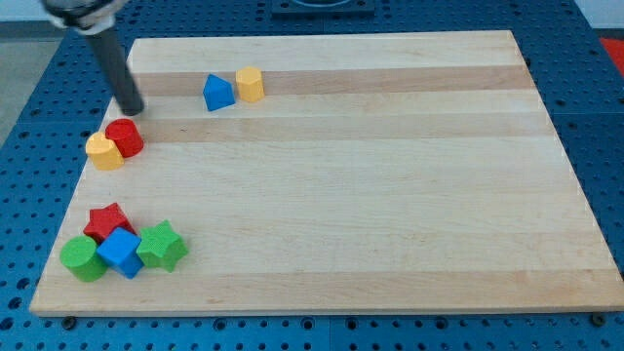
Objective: Slide the yellow heart slightly right
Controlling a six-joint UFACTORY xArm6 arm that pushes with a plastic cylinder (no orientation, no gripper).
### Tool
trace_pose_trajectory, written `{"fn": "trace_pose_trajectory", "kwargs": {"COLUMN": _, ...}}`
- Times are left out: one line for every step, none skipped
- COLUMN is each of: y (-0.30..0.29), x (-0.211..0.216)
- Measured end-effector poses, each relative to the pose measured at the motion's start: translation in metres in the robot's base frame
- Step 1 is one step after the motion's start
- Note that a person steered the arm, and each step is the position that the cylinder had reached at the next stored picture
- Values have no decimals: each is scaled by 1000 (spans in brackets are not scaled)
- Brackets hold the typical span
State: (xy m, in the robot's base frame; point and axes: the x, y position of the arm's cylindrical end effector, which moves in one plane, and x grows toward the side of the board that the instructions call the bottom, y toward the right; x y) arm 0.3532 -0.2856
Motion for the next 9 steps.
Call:
{"fn": "trace_pose_trajectory", "kwargs": {"y": -19, "x": 10}}
{"fn": "trace_pose_trajectory", "kwargs": {"y": -19, "x": 39}}
{"fn": "trace_pose_trajectory", "kwargs": {"y": -12, "x": 82}}
{"fn": "trace_pose_trajectory", "kwargs": {"y": -3, "x": 94}}
{"fn": "trace_pose_trajectory", "kwargs": {"y": 35, "x": 94}}
{"fn": "trace_pose_trajectory", "kwargs": {"y": 67, "x": 95}}
{"fn": "trace_pose_trajectory", "kwargs": {"y": 86, "x": 96}}
{"fn": "trace_pose_trajectory", "kwargs": {"y": 102, "x": 84}}
{"fn": "trace_pose_trajectory", "kwargs": {"y": 129, "x": 90}}
